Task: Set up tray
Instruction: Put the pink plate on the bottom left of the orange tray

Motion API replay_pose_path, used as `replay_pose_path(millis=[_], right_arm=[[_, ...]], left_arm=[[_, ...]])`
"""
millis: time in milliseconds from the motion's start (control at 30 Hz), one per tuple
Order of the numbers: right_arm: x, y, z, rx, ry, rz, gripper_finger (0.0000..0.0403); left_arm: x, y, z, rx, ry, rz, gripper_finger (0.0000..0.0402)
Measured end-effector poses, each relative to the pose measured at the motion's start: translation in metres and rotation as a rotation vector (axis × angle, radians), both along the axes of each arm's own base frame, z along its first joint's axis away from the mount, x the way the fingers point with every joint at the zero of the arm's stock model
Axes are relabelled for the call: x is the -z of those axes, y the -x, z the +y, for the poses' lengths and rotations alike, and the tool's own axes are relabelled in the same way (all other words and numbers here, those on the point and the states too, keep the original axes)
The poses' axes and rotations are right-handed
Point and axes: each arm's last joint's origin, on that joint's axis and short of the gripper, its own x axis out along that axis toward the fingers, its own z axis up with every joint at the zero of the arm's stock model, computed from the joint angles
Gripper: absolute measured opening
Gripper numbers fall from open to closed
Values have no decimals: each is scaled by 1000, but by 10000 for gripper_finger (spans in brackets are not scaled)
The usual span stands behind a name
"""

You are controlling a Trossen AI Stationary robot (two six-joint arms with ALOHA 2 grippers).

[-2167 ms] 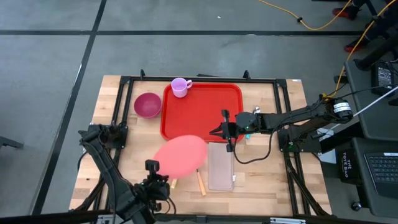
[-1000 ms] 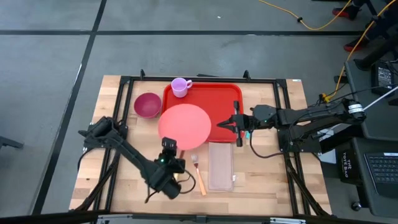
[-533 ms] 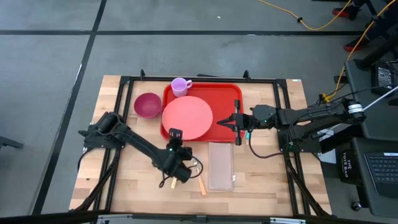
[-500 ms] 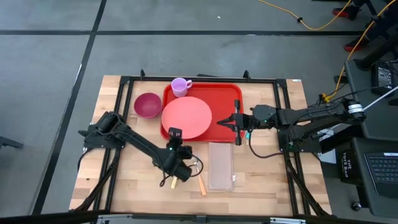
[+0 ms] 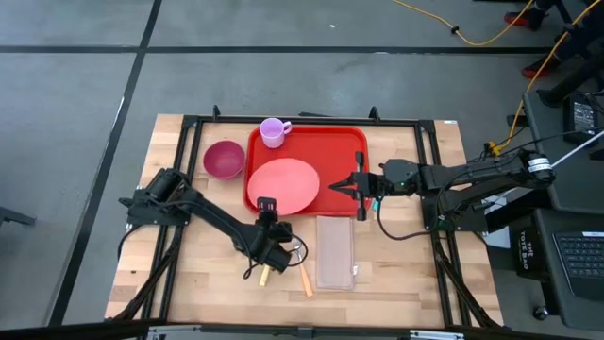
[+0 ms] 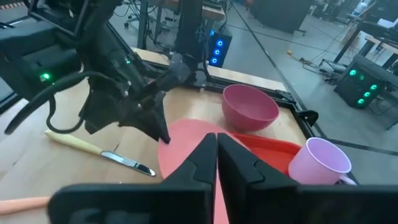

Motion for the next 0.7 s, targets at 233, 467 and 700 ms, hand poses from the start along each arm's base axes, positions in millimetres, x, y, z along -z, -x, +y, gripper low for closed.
replay_pose_path(millis=[233,467,700], right_arm=[[4,-3,0,6,-24,17,7],[13,-10,1,6,-22,51,25],[25,-17,1,25,-82,94,6]], left_arm=[[1,-7,17,-34,35,26,2],[3,-12,29,-42,91,77,2],[3,-17,36,-12,124,103,2]])
